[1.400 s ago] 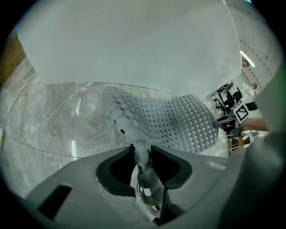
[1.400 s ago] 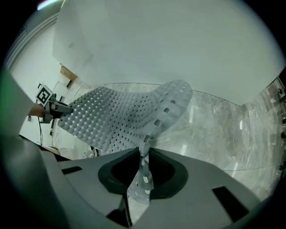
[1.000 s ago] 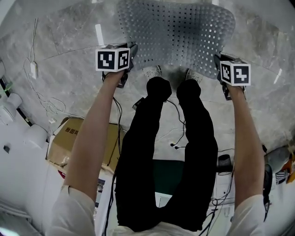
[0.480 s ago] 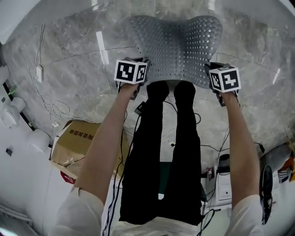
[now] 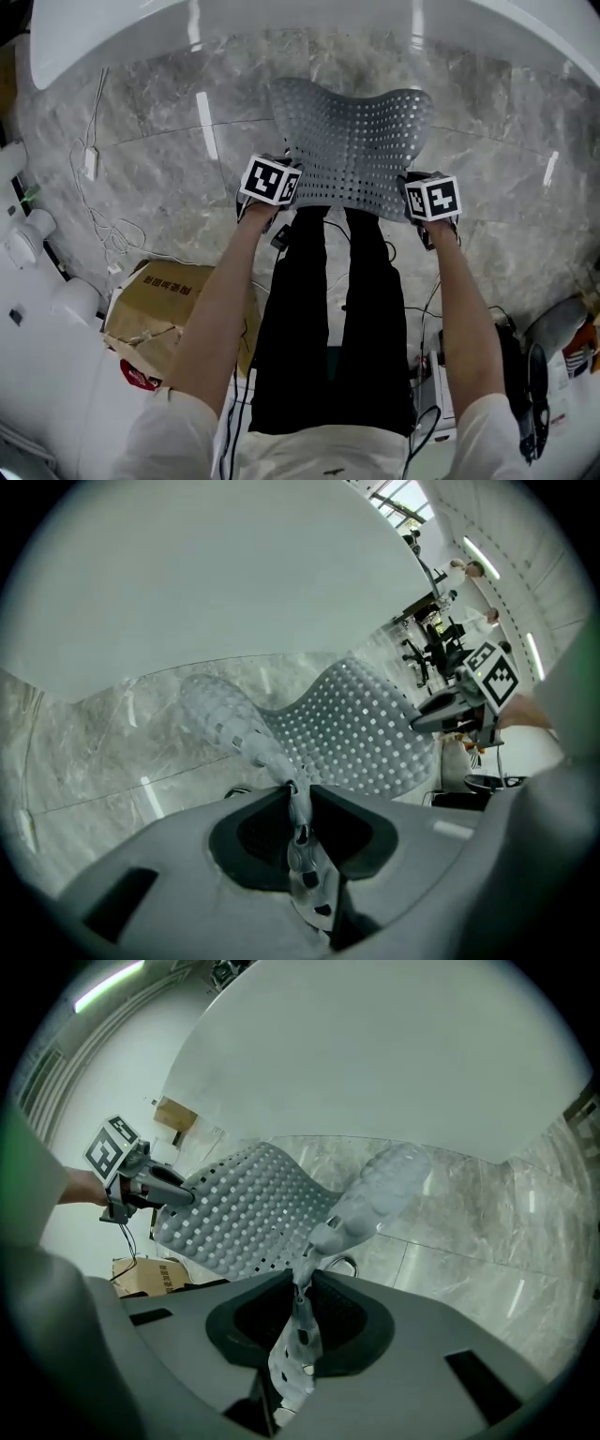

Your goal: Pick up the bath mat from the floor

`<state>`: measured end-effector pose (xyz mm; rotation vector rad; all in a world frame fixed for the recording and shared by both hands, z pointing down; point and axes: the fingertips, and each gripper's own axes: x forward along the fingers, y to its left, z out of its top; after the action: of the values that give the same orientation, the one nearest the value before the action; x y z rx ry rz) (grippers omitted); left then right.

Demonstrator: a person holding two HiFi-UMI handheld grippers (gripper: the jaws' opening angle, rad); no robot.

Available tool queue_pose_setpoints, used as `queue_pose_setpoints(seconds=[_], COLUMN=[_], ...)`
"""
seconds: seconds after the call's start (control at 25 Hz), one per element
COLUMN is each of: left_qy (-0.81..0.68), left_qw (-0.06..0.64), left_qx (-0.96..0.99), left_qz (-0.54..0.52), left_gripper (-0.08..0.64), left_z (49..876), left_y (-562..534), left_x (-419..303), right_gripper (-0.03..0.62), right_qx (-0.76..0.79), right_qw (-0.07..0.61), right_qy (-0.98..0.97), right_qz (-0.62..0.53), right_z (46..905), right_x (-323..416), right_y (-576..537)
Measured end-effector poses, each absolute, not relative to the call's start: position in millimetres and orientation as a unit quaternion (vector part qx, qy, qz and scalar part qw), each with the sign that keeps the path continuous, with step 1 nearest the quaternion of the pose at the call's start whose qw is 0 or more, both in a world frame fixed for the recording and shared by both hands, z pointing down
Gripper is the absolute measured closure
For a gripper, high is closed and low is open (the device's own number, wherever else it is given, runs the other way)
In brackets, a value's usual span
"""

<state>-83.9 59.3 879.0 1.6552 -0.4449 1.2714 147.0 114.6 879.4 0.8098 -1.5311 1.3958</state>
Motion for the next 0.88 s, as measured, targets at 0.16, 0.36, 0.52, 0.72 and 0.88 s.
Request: queue_pose_setpoints(seconds=[0.16,0.36,0.52,0.72,0.88], left_qy=[-0.181,-0.211,-0.245,-0.261,-0.265], left_qw=[0.496,0.492,0.494,0.491,0.485], left_qx=[0.676,0.673,0.677,0.685,0.694], left_qz=[0.515,0.51,0.486,0.471,0.46], left_gripper=[0.489,0.488,0.488,0.488,0.489], left_z=[844,802,773,729,691], left_y=[71,76,68,64,60], left_x=[-80,-83,-83,-80,-77], right_gripper=[0.532,0.532,0.533,0.533,0.534], right_qx=[0.33,0.342,0.354,0.368,0.383], right_qw=[0.423,0.41,0.401,0.411,0.404], right_qy=[-0.619,-0.627,-0.638,-0.648,-0.655], right_qz=[0.573,0.567,0.554,0.525,0.511], right_z=[848,805,773,729,691], right_x=[138,138,145,162,172], right_y=[128,137,135,130,121])
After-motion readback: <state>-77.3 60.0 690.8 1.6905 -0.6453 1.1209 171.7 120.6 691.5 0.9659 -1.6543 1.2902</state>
